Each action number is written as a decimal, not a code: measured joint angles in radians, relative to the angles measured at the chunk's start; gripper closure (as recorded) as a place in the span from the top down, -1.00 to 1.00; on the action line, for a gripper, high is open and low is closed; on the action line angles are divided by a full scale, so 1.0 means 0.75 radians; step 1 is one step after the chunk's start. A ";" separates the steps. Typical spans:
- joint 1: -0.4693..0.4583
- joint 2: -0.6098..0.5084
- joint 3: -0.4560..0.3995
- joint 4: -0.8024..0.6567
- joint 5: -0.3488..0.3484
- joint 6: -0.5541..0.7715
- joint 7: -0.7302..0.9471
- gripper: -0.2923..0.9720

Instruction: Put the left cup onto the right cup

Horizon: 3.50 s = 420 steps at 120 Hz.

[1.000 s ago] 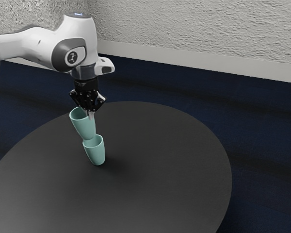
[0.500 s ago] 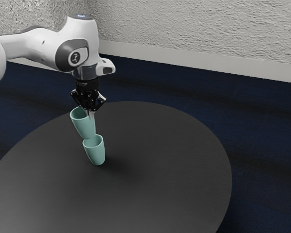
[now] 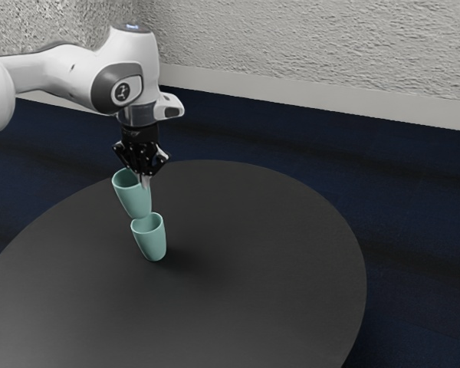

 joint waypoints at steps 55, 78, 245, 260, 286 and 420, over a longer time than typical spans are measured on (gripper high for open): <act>-0.002 0.036 0.000 0.010 0.000 0.009 0.000 -0.69; -0.004 0.055 0.000 0.021 0.000 0.011 0.000 -0.69; -0.004 0.124 0.007 0.052 -0.004 0.013 0.007 -0.26; -0.004 0.122 0.006 0.052 -0.004 0.012 0.008 -0.17; -0.010 0.111 0.006 0.052 -0.004 0.005 0.010 0.09; -0.093 -0.059 0.093 0.051 -0.086 -0.111 0.059 0.53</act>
